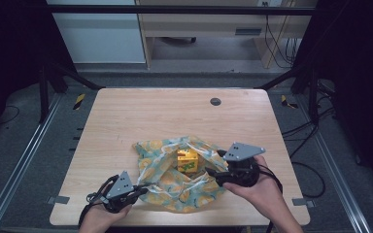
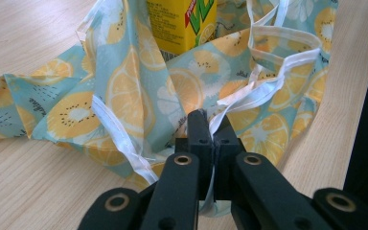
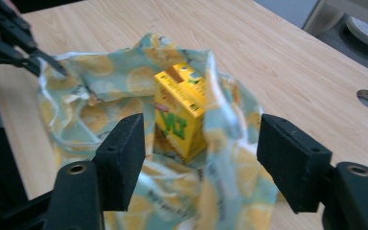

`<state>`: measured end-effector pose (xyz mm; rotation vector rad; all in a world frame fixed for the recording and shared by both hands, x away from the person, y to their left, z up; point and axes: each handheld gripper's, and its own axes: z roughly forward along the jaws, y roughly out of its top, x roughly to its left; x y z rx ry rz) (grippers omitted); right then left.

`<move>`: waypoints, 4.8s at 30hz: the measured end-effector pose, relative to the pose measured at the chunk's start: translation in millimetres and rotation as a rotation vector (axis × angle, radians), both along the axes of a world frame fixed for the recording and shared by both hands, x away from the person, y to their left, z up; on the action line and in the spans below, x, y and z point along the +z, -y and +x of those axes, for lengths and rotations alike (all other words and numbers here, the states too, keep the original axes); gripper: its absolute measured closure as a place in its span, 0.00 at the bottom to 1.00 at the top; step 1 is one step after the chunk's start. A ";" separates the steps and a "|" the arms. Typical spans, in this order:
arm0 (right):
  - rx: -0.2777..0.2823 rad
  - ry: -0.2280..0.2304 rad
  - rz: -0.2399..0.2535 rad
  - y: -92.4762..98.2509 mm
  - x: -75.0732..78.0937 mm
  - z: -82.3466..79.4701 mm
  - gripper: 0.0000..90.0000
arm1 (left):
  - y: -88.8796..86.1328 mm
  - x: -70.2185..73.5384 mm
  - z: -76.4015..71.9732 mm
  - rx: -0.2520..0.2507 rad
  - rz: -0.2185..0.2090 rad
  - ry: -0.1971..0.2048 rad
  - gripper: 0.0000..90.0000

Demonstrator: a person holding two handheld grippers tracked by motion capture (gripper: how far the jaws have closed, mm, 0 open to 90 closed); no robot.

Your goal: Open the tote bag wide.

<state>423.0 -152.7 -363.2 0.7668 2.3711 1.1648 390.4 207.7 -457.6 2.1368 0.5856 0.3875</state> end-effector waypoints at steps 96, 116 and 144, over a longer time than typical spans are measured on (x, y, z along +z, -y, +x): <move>-0.187 -0.275 -0.158 -6.6 -117.0 137.7 1.00 | 13.6 -34.0 24.8 -0.009 0.215 -0.100 1.00; -0.233 -0.223 -0.077 5.7 -97.4 131.2 0.65 | 9.5 -17.5 12.1 0.038 0.115 -0.015 0.72; -0.205 -0.044 0.029 -2.1 -12.0 55.0 0.27 | 26.6 22.0 56.4 0.108 0.070 0.046 0.39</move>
